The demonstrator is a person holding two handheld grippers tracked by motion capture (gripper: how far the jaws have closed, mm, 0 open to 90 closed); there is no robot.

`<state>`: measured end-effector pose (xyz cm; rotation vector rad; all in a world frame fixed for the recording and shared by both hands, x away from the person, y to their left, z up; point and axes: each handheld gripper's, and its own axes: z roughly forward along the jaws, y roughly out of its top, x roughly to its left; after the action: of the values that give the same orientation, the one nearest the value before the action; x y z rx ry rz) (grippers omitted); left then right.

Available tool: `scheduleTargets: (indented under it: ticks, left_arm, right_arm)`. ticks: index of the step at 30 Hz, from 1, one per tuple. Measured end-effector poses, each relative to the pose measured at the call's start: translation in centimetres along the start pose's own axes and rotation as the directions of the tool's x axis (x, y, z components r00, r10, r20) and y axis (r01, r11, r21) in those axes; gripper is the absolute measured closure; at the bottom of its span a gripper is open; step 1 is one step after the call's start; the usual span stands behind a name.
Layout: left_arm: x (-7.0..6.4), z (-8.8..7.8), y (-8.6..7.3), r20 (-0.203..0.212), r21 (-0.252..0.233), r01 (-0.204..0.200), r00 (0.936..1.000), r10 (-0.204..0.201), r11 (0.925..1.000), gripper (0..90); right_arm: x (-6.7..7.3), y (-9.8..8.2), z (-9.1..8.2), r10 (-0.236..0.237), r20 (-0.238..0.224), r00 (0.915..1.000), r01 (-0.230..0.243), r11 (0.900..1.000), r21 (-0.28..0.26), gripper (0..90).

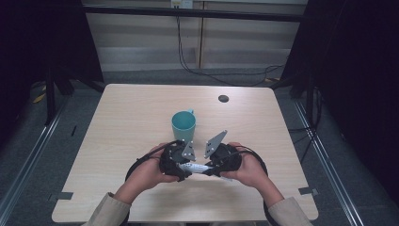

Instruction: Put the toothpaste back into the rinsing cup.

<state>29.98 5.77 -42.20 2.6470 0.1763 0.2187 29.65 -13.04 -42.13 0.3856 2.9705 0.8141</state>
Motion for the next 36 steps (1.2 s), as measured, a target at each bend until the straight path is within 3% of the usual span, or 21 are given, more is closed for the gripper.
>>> scheduleTargets:
  ticks: [3,11,14,36]
  left_arm:
    - [0.0,0.1,0.0,0.005,0.0,-0.003,1.0,0.003,1.0,48.6]
    - [0.0,0.5,-0.3,0.011,0.009,-0.004,0.9999,0.004,1.0,48.6]
    - [0.0,0.6,-0.3,0.02,0.011,-0.023,0.9995,0.023,0.9997,50.5]
    - [-0.1,0.8,-0.2,0.022,0.038,-0.041,0.999,0.04,0.9984,51.1]
  right_arm:
    - [0.1,0.1,-0.1,0.006,0.0,1.0,-0.006,1.0,0.007,75.1]
    - [0.2,0.4,0.0,-0.012,0.0,0.9999,0.012,1.0,0.0,75.1]
    - [0.2,0.7,0.0,-0.027,0.001,0.9996,0.027,1.0,0.014,75.1]
    - [0.2,0.9,0.3,-0.033,-0.011,0.9994,0.034,0.999,0.014,75.1]
